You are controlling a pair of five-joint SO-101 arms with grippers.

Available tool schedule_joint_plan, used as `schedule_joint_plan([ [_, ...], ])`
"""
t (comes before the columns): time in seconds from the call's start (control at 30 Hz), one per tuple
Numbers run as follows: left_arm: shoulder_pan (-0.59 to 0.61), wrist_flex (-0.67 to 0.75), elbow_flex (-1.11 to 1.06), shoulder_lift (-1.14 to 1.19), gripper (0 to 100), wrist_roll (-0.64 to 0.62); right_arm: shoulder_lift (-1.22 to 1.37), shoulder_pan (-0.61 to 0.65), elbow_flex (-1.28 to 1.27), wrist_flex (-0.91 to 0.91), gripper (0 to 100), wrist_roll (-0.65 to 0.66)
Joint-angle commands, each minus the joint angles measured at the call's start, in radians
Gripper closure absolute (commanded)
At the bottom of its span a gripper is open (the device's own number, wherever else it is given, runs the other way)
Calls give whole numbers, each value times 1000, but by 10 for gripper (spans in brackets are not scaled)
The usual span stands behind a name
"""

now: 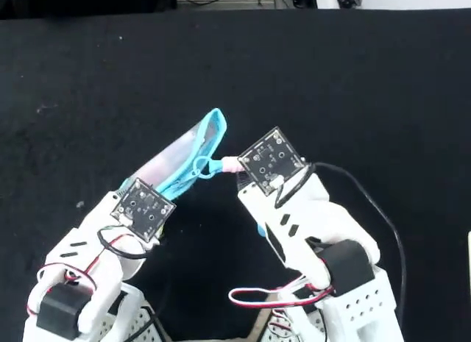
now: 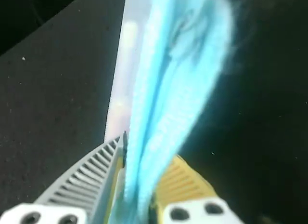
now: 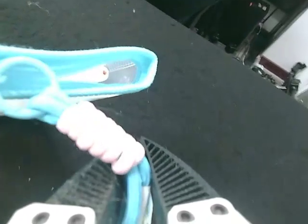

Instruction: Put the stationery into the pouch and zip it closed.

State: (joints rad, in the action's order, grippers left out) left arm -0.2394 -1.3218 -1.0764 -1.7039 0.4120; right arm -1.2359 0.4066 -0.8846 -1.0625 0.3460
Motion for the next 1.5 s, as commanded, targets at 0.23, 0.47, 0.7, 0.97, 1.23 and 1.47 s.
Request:
schedule_joint_plan([
  [0.23,16,17,-5,-5,970,-78,15,183,101,-222,799,167],
  [0.47,16,18,-15,-6,970,-97,24,293,148,-133,835,135],
  [0.7,16,18,-27,-11,970,-104,24,298,145,18,839,34],
  [0.97,16,18,-27,-11,970,-104,24,399,122,61,839,32],
  [1.23,21,18,-27,-11,970,-104,21,410,-28,264,842,31],
  [1.47,19,18,-27,-12,970,-104,7,354,22,226,917,37],
])
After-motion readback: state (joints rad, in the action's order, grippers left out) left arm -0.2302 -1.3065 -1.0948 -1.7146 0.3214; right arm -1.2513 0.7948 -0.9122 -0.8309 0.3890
